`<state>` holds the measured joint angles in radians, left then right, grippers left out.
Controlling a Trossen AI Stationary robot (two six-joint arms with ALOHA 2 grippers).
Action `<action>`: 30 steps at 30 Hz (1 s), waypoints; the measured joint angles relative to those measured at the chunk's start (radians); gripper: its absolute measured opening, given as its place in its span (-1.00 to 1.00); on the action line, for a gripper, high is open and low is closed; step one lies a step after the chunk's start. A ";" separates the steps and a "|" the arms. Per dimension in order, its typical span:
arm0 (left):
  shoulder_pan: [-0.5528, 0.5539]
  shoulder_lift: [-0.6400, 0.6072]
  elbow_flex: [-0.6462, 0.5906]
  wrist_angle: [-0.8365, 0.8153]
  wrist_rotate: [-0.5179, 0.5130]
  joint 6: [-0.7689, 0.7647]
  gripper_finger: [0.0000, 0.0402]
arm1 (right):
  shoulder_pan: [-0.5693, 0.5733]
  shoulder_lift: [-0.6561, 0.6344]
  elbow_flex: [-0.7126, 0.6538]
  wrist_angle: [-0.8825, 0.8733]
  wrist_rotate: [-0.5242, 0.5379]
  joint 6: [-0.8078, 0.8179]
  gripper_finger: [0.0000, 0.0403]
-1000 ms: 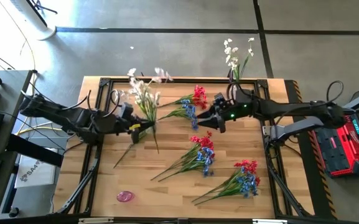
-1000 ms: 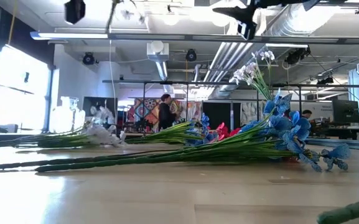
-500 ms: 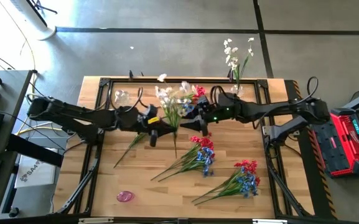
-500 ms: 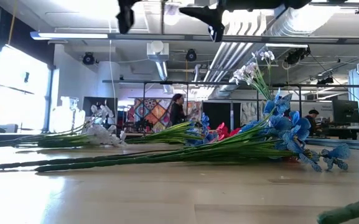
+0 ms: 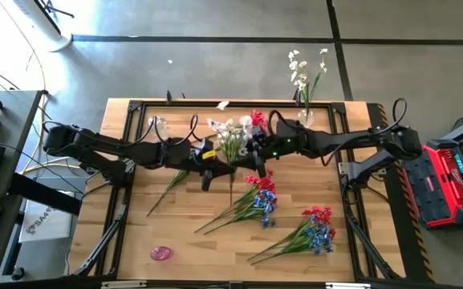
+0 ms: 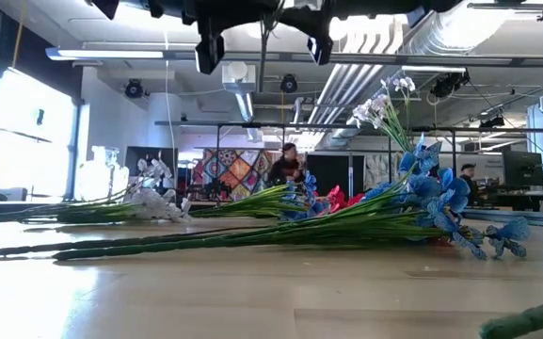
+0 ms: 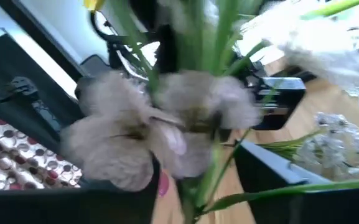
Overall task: Sort flowers into vase by color
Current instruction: Put the right white flowers into the right transparent vase
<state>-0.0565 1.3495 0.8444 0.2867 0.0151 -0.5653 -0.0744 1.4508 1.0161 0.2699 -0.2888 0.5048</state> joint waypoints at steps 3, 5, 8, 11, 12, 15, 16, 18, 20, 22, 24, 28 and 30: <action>0.006 -0.001 0.000 0.011 0.000 0.010 -1.00 | -0.007 0.001 0.000 -0.013 0.002 -0.001 -0.47; 0.012 0.000 0.000 0.003 0.000 0.010 -0.97 | -0.012 0.001 0.000 -0.017 0.003 -0.008 -0.75; 0.013 0.000 0.000 0.000 -0.009 0.017 -0.88 | -0.017 0.002 0.000 -0.018 0.012 -0.025 -0.94; 0.013 0.000 0.000 -0.007 -0.024 0.026 -0.73 | -0.015 -0.008 0.000 -0.046 0.081 -0.039 -0.97; 0.014 -0.003 0.000 -0.017 -0.033 0.028 -0.68 | -0.014 -0.018 0.000 -0.072 0.113 -0.055 -0.98; 0.026 -0.022 0.001 -0.103 -0.029 0.014 -0.53 | -0.001 -0.065 0.000 -0.185 0.294 -0.088 -0.98; 0.031 -0.031 0.001 -0.149 -0.025 -0.004 -0.49 | -0.001 -0.086 -0.001 -0.232 0.361 -0.106 -0.99; 0.038 -0.051 0.001 -0.245 -0.024 -0.030 -0.43 | 0.006 -0.132 -0.001 -0.330 0.508 -0.130 -0.99; 0.041 -0.069 0.001 -0.326 -0.064 -0.056 -0.41 | 0.012 -0.183 -0.001 -0.440 0.645 -0.143 -0.99; 0.042 -0.093 0.001 -0.397 -0.110 -0.061 -0.40 | 0.013 -0.237 -0.001 -0.544 0.771 -0.147 -0.99; 0.041 -0.117 0.001 -0.441 -0.152 -0.067 -0.40 | 0.011 -0.292 -0.001 -0.632 0.896 -0.148 -0.99; 0.041 -0.154 0.001 -0.520 -0.210 -0.069 -0.39 | 0.000 -0.391 -0.002 -0.785 1.150 -0.153 -1.00; 0.041 -0.168 0.001 -0.515 -0.219 -0.068 -0.39 | -0.015 -0.427 -0.013 -0.808 1.242 -0.218 -1.00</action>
<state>-0.0158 1.1813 0.8451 -0.2285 -0.2035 -0.6335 -0.0890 1.0241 1.0032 -0.5378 0.9531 0.2864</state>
